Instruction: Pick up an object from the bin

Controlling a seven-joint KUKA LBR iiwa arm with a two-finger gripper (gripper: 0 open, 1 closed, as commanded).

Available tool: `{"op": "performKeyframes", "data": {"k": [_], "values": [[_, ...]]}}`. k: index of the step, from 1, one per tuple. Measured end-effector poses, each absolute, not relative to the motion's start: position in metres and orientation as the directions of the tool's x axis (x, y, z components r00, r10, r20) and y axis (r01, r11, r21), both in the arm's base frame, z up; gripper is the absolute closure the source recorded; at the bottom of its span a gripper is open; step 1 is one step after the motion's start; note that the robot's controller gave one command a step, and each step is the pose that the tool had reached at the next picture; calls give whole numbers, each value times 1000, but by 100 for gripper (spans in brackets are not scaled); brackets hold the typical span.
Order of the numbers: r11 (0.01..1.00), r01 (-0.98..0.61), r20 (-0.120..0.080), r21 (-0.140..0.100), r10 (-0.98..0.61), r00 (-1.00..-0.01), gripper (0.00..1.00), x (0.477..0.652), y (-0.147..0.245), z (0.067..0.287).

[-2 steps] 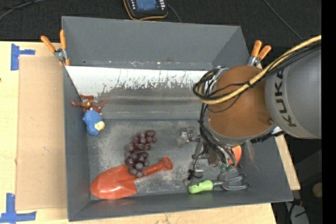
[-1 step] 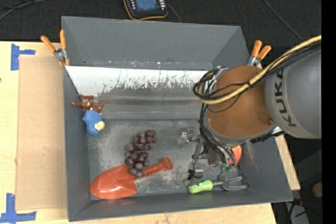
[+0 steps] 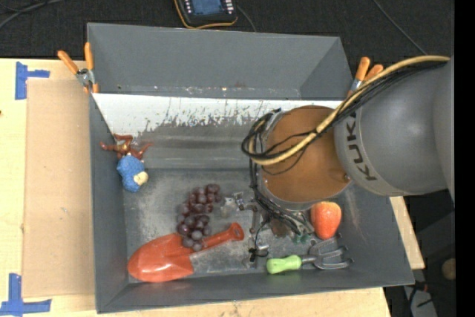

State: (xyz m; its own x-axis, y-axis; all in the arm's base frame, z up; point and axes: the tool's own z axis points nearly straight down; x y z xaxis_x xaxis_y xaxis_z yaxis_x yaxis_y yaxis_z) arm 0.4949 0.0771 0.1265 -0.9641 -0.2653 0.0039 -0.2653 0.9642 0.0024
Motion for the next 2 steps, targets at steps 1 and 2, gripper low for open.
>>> {"op": "performKeyframes", "data": {"k": [1, 2], "values": [[999, 44, 6, 0, 44, -999, 0, 479, 78, 108], [1000, 18, 6, 1, 18, -1000, 0, 483, 81, 97]]}}
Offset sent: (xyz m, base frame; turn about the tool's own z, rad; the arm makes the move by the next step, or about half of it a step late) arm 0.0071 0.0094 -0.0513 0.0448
